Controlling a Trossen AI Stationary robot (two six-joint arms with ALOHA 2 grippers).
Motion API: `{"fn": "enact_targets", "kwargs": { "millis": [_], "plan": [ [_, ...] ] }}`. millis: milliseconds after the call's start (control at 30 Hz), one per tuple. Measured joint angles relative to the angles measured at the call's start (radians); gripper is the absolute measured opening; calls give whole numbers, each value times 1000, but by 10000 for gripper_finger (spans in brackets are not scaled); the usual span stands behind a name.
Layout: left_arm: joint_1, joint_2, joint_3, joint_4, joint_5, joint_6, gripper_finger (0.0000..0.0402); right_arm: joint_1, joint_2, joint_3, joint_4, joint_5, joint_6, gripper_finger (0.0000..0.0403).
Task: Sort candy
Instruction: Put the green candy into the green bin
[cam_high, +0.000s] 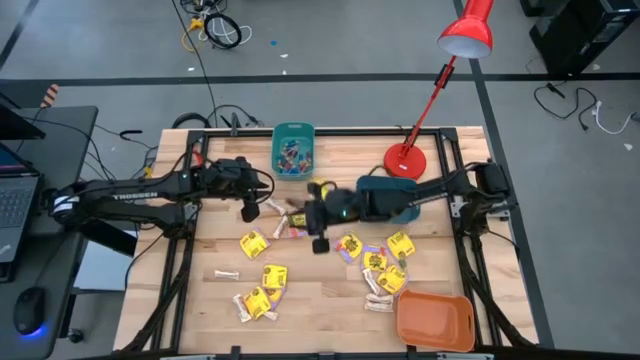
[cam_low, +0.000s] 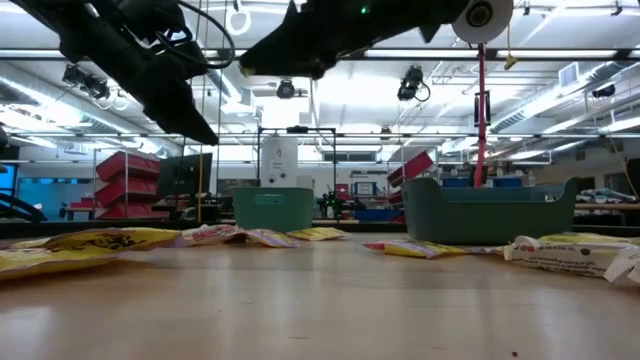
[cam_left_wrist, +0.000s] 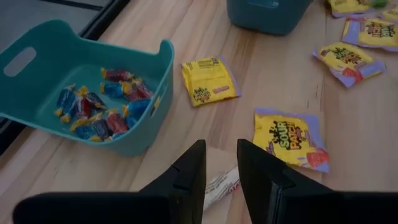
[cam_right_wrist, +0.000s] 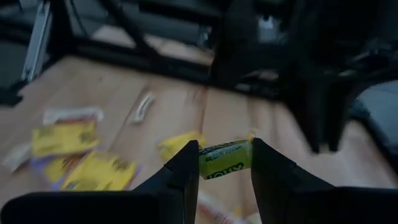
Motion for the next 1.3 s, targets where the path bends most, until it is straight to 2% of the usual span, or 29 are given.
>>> {"fn": "enact_targets", "kwargs": {
  "millis": [433,633,733,833,1133,1300],
  "plan": [
    [0,-29,0,-62,-6,3,94,-321,-1,0,176,-239,-7,114],
    [0,-29,0,-47,-21,95,94,-435,-1,0,230,-240,4,114],
    [0,-29,0,-32,-31,132,94,-482,-1,0,231,-192,84,114],
    [0,-29,0,-9,-32,138,94,-521,-1,0,213,-187,118,114],
    [0,-28,0,95,-65,140,94,-567,-1,2,163,-188,75,114],
    [1,-28,0,116,-117,166,94,-574,1,85,18,-177,38,114]
  ]
}}
